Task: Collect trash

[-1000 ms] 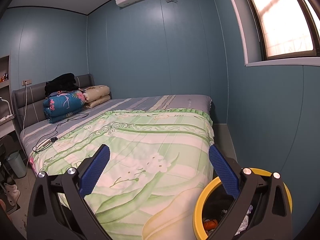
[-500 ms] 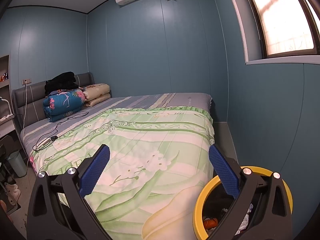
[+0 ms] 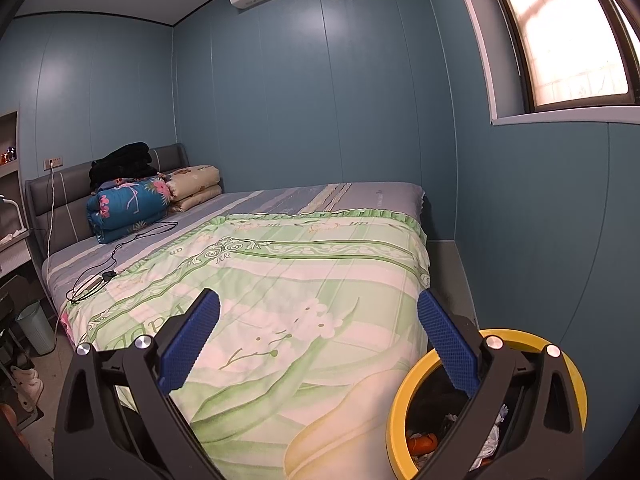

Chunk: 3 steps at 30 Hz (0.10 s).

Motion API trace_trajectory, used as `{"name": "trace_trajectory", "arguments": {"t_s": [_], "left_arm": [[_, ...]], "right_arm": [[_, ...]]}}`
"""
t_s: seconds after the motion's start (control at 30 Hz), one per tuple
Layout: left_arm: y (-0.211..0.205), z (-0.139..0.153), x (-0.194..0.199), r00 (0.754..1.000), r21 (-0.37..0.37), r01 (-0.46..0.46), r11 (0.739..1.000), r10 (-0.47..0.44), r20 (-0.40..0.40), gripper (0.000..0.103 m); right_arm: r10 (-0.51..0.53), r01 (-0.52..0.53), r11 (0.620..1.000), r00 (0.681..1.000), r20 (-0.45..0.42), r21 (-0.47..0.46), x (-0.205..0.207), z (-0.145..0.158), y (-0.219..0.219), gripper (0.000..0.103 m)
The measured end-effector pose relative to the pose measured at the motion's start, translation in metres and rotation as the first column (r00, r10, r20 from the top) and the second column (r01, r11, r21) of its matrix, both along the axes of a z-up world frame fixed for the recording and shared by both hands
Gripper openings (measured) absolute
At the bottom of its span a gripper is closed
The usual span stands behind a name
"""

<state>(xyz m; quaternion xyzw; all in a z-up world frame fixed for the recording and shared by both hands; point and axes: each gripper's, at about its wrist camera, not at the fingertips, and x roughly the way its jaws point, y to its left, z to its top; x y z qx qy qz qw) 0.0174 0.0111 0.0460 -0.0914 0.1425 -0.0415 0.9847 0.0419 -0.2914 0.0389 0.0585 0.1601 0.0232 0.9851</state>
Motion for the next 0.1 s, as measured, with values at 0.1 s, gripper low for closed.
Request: {"name": "trace_trajectory", "arguments": {"t_s": [0.1], "left_arm": [[-0.0002, -0.0011, 0.0005, 1.0, 0.005, -0.003, 1.0, 0.003, -0.003, 0.095]], "right_arm": [[0.0, 0.0, 1.0, 1.0, 0.0, 0.001, 0.0001, 0.0, -0.0002, 0.095]]}}
